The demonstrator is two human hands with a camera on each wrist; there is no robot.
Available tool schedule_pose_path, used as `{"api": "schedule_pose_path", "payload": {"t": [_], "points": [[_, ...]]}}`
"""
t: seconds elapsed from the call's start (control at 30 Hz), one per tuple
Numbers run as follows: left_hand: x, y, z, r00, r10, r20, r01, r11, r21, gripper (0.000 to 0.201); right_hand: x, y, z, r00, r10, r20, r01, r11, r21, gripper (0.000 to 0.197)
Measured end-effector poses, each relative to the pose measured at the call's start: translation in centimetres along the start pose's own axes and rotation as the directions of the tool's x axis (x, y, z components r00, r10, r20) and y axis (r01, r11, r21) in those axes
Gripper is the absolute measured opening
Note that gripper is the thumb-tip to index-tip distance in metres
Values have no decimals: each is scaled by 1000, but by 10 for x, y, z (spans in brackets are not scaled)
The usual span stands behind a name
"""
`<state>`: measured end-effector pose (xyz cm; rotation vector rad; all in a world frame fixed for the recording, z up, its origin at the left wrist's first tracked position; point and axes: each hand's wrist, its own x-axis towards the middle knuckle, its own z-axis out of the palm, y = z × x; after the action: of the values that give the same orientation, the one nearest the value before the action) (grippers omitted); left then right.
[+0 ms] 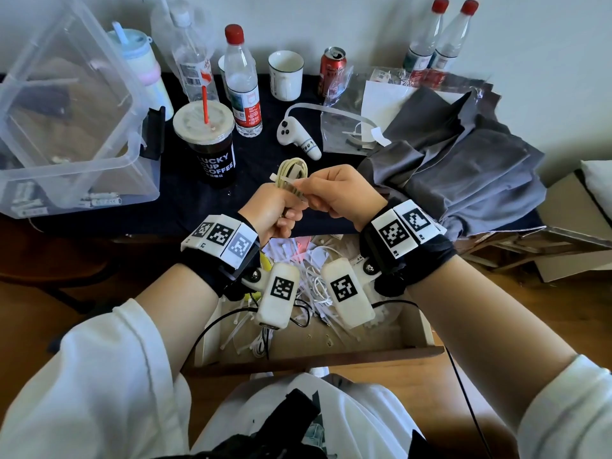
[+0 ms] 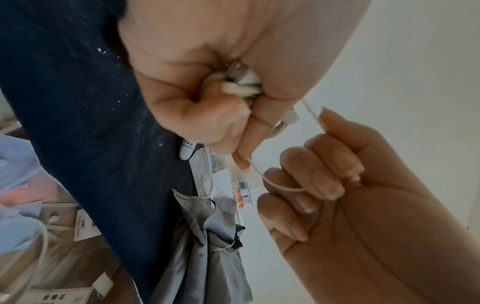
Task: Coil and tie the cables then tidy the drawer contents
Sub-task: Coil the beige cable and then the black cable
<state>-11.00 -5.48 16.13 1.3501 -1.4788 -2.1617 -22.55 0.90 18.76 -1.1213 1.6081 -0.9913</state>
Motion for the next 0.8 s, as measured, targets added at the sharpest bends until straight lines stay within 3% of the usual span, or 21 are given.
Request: {"api": "schedule_pose_path", "payload": {"t": [0.17,0.3,0.37,0.43,0.53,0.63,0.8], "points": [[1,1,0,1000,2,-3,-2,1000,27,21,3,-1,2,999,-19,27,19,1000,-16,42],[-1,3,1,1000,-5,11,5,1000,22,23,8,1,4,993,-110,-52,112,993,40,27],[-2,5,5,1000,-9,25,8,998,69,30,12,3,5,980,-186,-73,178,978,-112,14],[-1,7,11,999,-33,30,30,994,107,34,14,4,7,976,-206,-76,172,932,-319,17],[1,8,16,994,-96,52,89,988,125,37,18,5,5,968,-204,-143,126,897,-424,12],[3,7,15,997,-73,38,66,983,174,35,20,7,5,961,-227,-157,142,894,-426,5],[1,6,10,997,30,68,-37,994,103,27,23,8,3,956,-242,-166,183,933,-309,4]]}}
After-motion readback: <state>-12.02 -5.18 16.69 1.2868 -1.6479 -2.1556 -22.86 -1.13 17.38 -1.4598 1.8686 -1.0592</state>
